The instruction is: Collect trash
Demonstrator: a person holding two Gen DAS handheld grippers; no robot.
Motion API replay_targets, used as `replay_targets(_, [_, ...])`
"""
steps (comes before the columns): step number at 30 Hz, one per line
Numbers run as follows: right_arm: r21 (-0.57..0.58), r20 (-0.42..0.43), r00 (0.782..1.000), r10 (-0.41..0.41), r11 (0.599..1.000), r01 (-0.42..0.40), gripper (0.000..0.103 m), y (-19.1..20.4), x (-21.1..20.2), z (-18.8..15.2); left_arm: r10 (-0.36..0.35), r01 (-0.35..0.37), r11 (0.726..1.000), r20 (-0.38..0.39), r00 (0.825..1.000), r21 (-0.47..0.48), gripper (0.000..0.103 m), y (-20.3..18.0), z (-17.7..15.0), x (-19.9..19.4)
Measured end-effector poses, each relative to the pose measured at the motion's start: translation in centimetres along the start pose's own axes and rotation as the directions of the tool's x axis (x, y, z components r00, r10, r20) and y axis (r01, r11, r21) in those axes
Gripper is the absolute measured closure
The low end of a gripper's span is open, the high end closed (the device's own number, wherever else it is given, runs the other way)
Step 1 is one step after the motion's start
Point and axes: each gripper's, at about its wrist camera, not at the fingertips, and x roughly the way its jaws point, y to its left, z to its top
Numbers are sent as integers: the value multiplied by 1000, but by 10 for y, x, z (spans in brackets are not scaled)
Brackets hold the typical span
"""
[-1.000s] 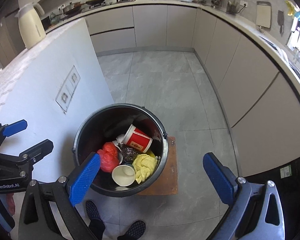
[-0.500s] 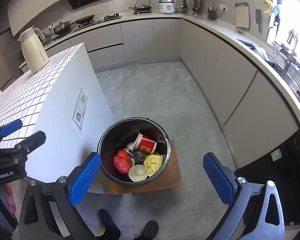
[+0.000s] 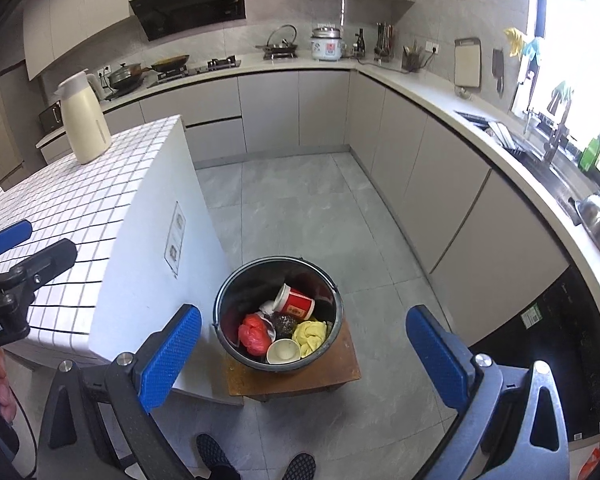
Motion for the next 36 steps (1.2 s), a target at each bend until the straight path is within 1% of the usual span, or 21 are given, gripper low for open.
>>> replay_targets(5, [-25,30,999,12,1000,-11,0,12,-18,0,12,-11,1000,17,1000,-16,1,3,-5,-12])
replay_targets(13, [-38,52,999,17,999,-15,0,19,-30,-1,19,-18,999,39,999,-36,1,2,-10,-21])
replay_targets(21, [-47,56,998,28,999,-26,0,21,-30,0,31,-29,999,48,998,-42,0,1,-12,-25])
replay_targets(36, [-50,55,998,44,998,-41,0,21,-28,0,27,-25,999,52,998,-40,1,1,-15,-27])
